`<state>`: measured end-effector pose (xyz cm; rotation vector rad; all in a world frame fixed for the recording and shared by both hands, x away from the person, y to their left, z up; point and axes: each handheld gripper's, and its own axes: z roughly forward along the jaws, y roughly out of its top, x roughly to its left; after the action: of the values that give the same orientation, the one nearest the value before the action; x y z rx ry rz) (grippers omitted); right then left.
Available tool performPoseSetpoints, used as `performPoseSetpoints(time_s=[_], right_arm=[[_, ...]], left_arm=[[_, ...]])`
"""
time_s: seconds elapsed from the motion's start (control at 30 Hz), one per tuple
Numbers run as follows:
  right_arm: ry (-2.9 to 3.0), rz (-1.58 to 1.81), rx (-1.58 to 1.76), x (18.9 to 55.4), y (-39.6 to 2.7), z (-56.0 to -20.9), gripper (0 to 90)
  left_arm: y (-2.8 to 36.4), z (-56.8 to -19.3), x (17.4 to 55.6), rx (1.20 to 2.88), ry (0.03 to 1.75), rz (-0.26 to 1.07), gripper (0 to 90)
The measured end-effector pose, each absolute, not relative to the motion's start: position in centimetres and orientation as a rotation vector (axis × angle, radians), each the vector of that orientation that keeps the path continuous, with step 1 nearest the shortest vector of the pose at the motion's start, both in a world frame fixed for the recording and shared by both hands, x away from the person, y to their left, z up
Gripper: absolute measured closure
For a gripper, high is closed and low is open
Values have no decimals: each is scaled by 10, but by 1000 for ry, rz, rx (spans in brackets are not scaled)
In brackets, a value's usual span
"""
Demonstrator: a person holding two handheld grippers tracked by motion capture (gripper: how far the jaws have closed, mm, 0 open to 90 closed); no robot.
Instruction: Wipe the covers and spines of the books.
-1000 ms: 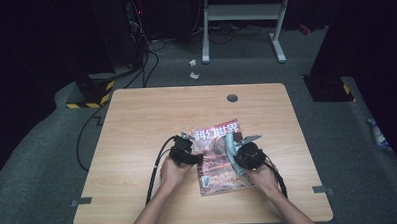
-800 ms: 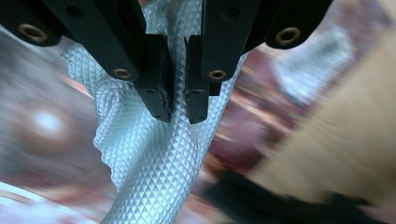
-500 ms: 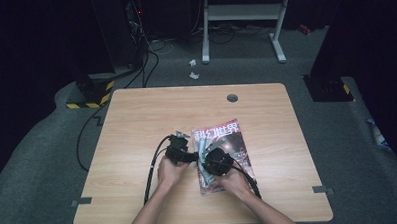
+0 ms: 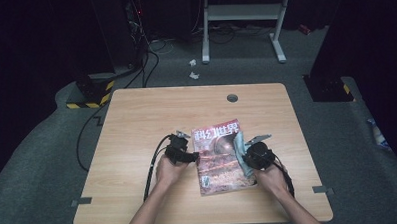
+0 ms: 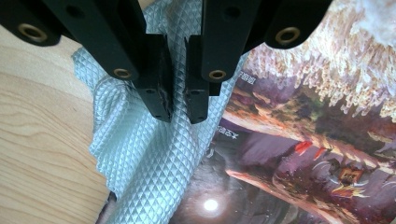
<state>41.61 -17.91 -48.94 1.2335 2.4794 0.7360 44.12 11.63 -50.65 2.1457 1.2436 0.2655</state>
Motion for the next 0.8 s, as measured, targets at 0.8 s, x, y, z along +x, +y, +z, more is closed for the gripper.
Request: performPoseSetpoints(time_s=[0.8], right_arm=[[2731, 861, 946, 401, -56, -493, 818]], left_arm=[[116, -507, 444, 2114, 1263, 267, 435]])
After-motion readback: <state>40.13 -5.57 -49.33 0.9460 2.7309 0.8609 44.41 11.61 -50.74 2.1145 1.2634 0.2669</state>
